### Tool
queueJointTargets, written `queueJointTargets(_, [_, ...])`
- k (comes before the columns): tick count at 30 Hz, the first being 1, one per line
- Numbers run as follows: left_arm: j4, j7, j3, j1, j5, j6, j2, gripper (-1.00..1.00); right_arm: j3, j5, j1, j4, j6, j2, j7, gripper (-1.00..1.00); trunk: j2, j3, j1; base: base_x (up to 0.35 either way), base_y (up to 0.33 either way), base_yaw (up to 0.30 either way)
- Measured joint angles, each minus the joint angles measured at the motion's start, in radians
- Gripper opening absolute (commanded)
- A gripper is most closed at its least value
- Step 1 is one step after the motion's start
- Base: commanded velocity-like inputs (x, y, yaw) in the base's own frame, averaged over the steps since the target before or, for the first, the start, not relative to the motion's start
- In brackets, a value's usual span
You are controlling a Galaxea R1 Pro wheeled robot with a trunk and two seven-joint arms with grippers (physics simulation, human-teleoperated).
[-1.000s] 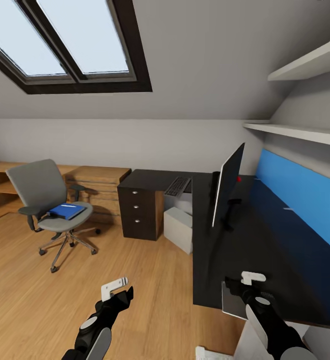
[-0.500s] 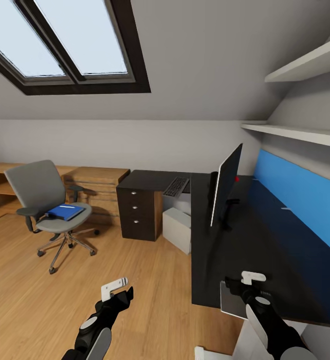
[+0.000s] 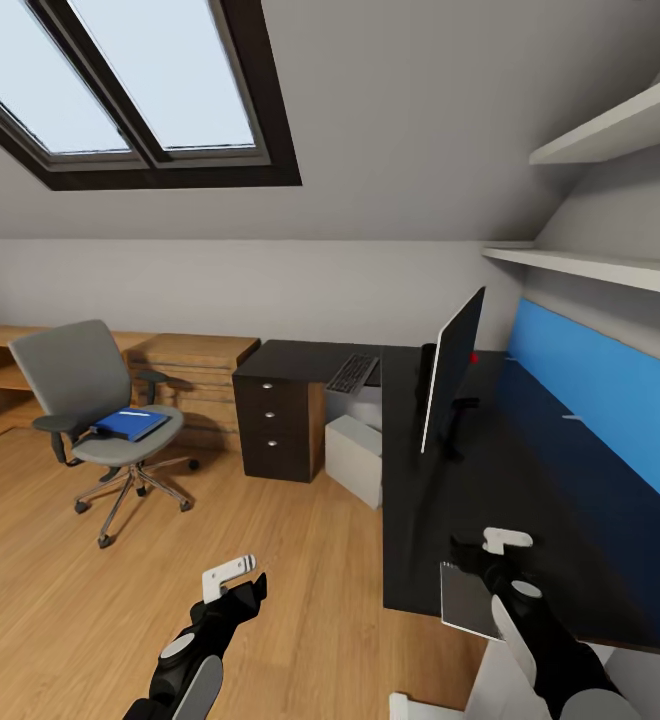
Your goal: In the bedroom, organize the workspace by keeping the computer under the desk, ensuring the monitor is on the desk, placing the keyboard on the desk next to the monitor, placing the mouse on the desk next to the keyboard, moving the folder from the swivel chair onto the desk next to the mouse, stacking the notebook on top of the folder with the pen on top of the notebook, and positioning the swivel chair next to the desk.
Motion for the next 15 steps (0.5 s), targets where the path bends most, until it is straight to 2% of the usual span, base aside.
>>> queueJointTargets(2, [0.0, 0.0, 0.0, 0.0, 0.0, 0.0, 0.0, 1.0, -0.001, -0.001, 0.006, -0.079, 0.013, 0.0, 0.0, 1.0, 0.0, 0.0, 0.0, 0.0, 0.0, 0.0])
queueJointTargets(4, [0.004, 0.001, 0.0, 0.0, -0.001, 0.0, -0.001, 1.0, -0.002, -0.004, 0.063, -0.265, 0.109, 0.0, 0.0, 1.0, 0.0, 0.0, 0.0, 0.0, 0.0, 0.0])
queueJointTargets(7, [0.013, 0.001, -0.001, 0.001, -0.001, 0.0, -0.001, 1.0, -0.002, -0.006, 0.118, -0.381, 0.19, 0.001, 0.001, 1.0, 0.0, 0.0, 0.0, 0.0, 0.0, 0.0])
queueJointTargets(8, [0.017, 0.003, -0.001, 0.0, -0.002, 0.0, -0.002, 1.0, -0.003, -0.008, 0.15, -0.448, 0.236, 0.003, 0.0, 1.0, 0.0, 0.0, 0.0, 0.0, 0.0, 0.0])
queueJointTargets(10, [0.019, 0.004, -0.002, 0.0, -0.003, 0.0, -0.003, 1.0, -0.003, -0.009, 0.159, -0.465, 0.249, 0.004, -0.001, 1.0, 0.0, 0.0, 0.0, 0.0, 0.0, 0.0])
queueJointTargets(15, [0.026, 0.004, -0.002, 0.0, -0.002, 0.0, -0.003, 1.0, -0.004, -0.017, 0.172, -0.481, 0.259, 0.004, -0.001, 1.0, 0.035, 0.016, -0.019, 0.0, 0.0, 0.0])
